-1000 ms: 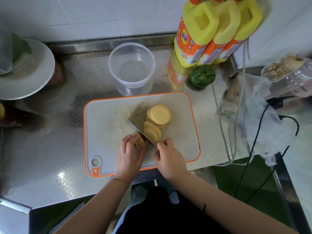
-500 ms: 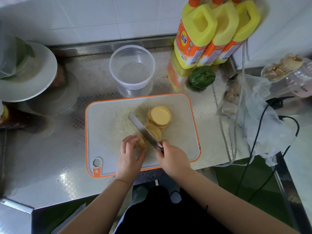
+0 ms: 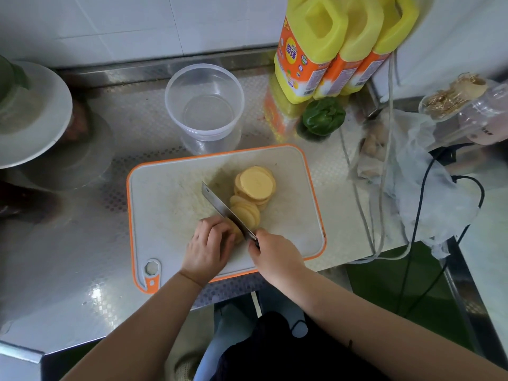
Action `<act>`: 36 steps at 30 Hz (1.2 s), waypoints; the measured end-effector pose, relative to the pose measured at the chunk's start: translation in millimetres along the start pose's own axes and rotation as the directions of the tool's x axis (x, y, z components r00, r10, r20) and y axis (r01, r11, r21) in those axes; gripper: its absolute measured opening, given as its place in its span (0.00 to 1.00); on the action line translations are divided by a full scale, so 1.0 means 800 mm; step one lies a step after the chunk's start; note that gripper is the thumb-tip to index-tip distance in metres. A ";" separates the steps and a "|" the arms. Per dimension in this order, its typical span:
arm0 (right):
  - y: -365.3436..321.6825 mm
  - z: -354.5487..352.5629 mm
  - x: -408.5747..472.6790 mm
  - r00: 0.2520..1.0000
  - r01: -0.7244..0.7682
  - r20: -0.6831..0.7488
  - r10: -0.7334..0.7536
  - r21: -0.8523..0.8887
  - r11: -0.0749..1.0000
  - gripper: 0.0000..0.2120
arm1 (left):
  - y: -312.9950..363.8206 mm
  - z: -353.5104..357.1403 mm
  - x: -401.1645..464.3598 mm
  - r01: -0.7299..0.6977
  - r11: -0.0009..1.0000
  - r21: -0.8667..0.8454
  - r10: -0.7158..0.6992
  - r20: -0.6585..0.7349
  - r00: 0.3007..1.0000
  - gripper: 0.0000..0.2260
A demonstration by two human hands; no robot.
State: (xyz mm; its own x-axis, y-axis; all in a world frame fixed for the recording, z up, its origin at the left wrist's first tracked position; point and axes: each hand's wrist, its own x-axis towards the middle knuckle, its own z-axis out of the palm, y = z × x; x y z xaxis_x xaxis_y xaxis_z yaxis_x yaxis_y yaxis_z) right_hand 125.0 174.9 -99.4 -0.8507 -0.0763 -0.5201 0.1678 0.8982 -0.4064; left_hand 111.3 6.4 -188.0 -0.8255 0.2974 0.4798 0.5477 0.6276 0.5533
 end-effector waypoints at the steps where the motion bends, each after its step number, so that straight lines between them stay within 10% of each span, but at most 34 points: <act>1: 0.000 0.000 0.000 1.000 -0.008 0.011 0.008 0.001 1.000 0.11 | -0.001 0.001 -0.001 -0.010 1.000 -0.004 0.010 -0.002 1.000 0.07; 36: -0.038 -0.022 -0.043 0.999 0.014 -0.030 -0.019 -0.139 0.990 0.07 | 0.008 0.016 -0.010 0.060 0.998 0.018 -0.059 -0.052 0.997 0.06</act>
State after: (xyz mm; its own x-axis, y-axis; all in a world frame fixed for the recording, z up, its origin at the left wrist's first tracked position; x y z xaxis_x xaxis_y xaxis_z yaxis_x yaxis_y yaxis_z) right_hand 140.1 157.7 -55.9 -0.8681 -0.0801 -0.4898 0.0850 0.9483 -0.3057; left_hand 119.8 17.3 -196.9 -0.8481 0.2222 0.4810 0.4948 0.6569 0.5689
